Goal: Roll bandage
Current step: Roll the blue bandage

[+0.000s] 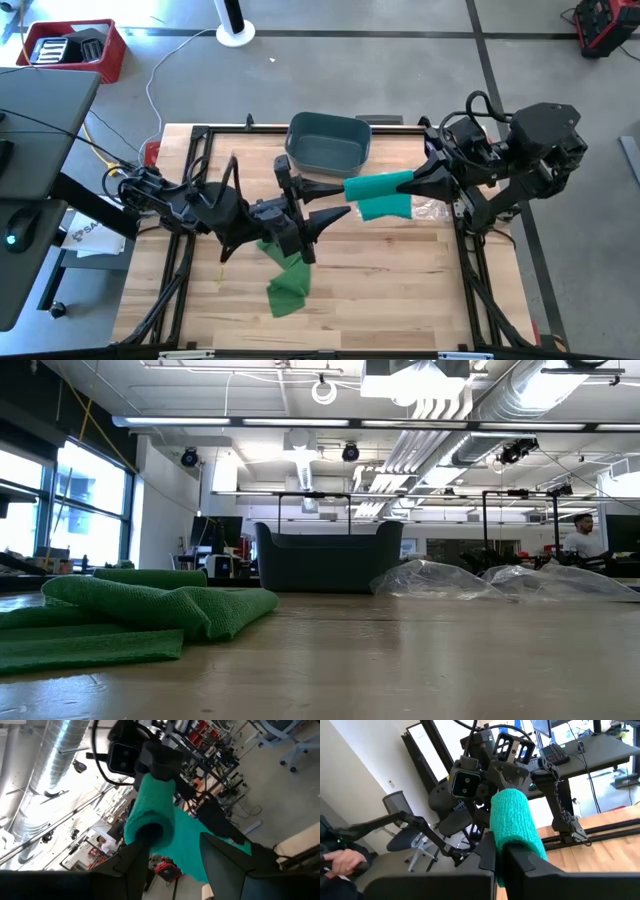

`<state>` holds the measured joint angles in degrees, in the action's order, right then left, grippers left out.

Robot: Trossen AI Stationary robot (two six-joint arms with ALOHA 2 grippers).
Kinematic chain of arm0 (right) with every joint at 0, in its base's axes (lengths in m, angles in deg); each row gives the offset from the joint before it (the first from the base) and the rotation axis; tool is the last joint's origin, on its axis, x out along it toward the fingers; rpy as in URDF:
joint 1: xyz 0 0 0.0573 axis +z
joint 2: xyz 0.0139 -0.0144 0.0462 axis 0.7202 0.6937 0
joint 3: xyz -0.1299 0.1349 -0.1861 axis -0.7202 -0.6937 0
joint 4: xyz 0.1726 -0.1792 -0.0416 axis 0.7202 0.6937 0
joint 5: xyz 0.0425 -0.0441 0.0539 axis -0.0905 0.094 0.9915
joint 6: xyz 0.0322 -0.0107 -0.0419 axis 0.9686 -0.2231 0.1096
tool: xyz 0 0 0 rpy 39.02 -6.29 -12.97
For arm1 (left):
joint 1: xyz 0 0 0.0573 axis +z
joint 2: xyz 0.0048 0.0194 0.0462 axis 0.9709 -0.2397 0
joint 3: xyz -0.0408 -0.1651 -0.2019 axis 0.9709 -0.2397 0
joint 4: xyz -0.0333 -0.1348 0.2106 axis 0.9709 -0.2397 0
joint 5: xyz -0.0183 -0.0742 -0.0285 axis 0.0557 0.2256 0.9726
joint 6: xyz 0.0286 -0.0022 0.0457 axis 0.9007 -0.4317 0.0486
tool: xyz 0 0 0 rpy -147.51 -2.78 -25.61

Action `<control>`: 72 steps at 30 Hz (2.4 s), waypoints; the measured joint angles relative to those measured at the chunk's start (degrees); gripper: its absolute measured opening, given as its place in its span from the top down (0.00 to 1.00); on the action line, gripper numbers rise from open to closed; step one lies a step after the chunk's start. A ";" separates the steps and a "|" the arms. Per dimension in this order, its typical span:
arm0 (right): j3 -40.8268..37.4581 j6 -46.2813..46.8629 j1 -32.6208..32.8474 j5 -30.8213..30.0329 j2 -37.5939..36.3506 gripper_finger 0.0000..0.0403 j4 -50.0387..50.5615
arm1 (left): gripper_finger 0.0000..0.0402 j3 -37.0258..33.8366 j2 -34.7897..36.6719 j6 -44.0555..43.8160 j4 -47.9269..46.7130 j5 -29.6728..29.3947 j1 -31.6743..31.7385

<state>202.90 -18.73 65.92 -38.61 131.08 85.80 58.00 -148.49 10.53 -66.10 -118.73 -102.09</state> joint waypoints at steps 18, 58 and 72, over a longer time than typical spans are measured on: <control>0.01 4.20 -3.08 3.54 2.36 0.99 1.41 | 0.58 -0.02 -0.92 -6.46 -1.54 -0.15 0.08; -0.02 -22.69 1.71 -20.20 3.05 0.67 6.39 | 0.99 0.02 5.92 -36.66 6.86 -0.83 0.99; -0.02 -22.85 1.14 -16.14 6.69 0.67 2.25 | 0.99 -0.02 5.73 -39.64 4.42 7.29 1.36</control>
<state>202.89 -41.59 67.07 -54.75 137.77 88.05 57.97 -142.76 -29.10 -61.68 -111.44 -100.73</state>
